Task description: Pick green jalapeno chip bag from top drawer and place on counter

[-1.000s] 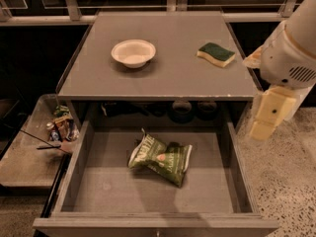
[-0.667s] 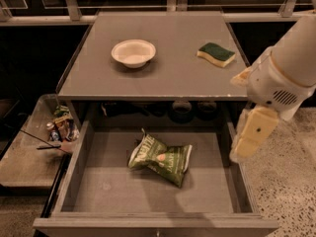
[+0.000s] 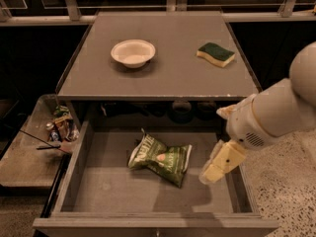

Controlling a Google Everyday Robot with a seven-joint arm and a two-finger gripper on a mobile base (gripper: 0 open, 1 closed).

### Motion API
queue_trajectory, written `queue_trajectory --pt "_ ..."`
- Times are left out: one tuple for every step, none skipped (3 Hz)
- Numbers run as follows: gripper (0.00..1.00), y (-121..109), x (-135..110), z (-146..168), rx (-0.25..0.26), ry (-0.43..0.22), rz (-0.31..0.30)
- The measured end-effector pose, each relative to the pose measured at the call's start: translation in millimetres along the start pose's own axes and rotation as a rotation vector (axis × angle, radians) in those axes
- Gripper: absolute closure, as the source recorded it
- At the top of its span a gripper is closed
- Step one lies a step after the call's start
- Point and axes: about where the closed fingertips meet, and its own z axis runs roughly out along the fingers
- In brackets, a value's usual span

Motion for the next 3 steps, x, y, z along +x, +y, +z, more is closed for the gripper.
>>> queue_trajectory --pt "0.00 -7 0 45 0.060 -0.048 0.053" --pt "0.00 -7 0 45 0.060 -0.048 0.053" --pt "0.00 -6 -3 62 0.050 -0.029 0.045"
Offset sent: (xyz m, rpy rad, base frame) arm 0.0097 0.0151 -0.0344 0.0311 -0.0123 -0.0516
